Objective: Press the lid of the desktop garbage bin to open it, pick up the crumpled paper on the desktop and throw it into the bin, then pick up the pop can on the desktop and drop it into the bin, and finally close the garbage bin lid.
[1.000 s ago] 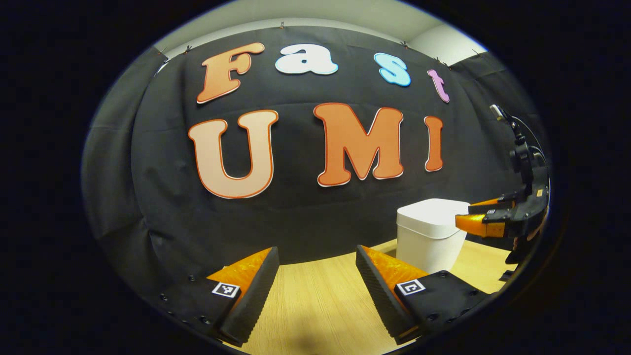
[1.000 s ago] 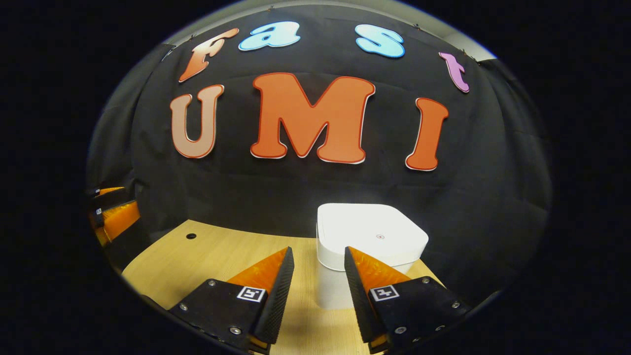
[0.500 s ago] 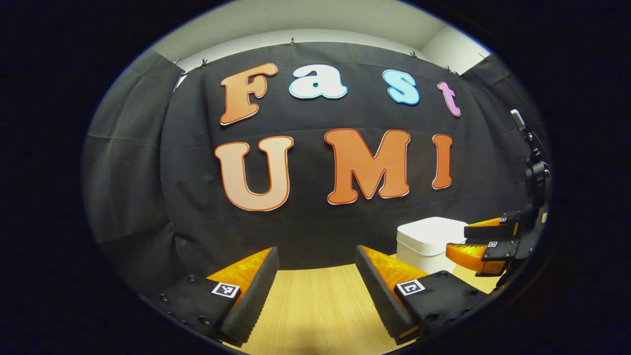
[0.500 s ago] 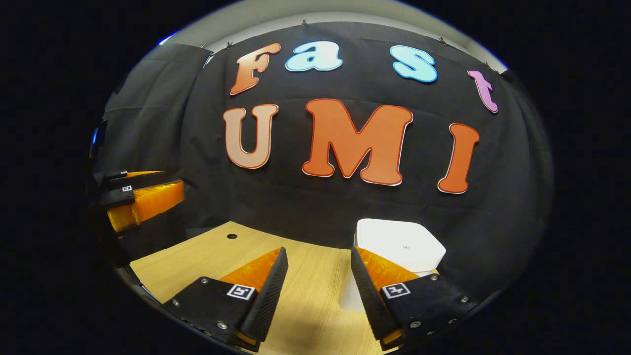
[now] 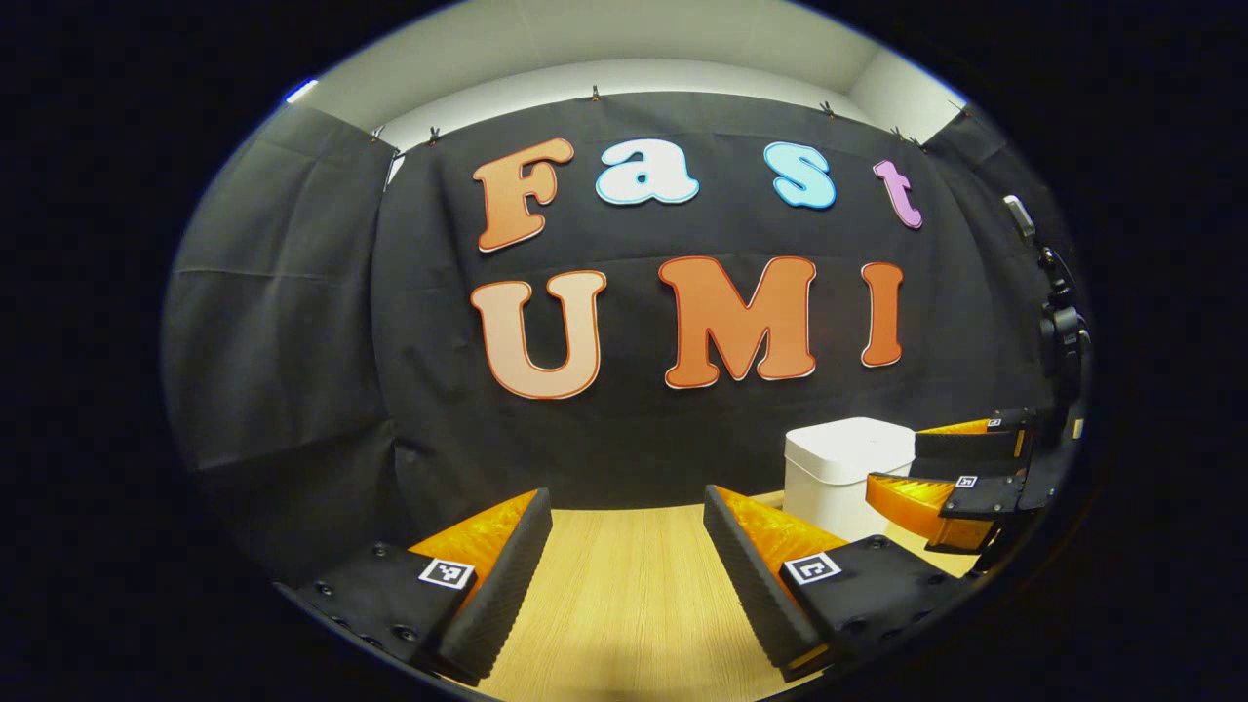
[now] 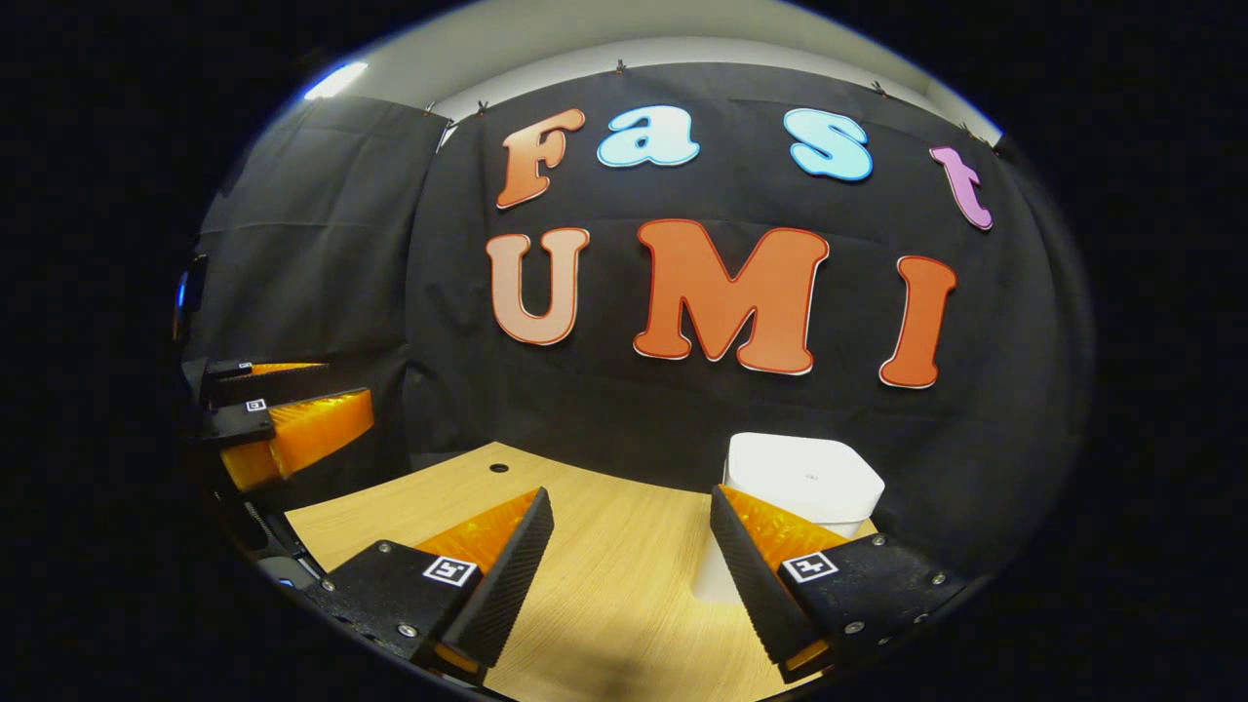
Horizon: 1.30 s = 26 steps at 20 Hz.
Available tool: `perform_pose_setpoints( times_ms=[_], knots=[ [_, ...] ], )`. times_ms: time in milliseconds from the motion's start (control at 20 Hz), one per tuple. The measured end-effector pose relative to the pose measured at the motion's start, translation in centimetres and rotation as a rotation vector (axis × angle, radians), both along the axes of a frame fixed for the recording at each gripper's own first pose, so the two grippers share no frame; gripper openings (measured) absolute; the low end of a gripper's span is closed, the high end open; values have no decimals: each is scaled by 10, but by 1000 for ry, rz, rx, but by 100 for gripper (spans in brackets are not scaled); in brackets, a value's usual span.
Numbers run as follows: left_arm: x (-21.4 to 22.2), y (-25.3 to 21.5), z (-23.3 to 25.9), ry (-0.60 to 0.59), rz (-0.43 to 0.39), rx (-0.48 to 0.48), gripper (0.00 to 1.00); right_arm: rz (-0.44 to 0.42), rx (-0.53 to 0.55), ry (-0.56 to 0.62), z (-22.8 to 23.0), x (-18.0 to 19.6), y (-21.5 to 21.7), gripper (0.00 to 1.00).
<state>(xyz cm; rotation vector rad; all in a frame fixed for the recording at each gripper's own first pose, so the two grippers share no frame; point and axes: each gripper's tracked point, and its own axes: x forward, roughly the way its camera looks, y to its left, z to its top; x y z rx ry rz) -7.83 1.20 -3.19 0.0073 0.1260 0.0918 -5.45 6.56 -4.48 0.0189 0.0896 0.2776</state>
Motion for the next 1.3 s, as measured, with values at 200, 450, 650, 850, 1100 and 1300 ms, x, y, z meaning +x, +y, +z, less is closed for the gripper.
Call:
perform_pose_setpoints(
  times_ms=[200,450,650,850,1100,1300],
  knots=[
    [-14,5,8,-3,31,18,100,48,8,-7,5,-11,10,99],
    [-16,6,17,-10,60,14,100,51,15,-26,17,-16,5,99],
    [-7,0,25,-37,24,24,100,15,19,-40,23,-14,-3,99],
    [4,0,24,-52,-15,35,100,-27,38,-32,24,-10,-4,99],
    [15,13,25,-66,-31,34,100,-49,29,-57,37,-4,6,99],
    [24,21,23,-74,-41,6,100,-64,6,-69,43,0,18,99]
  ],
)
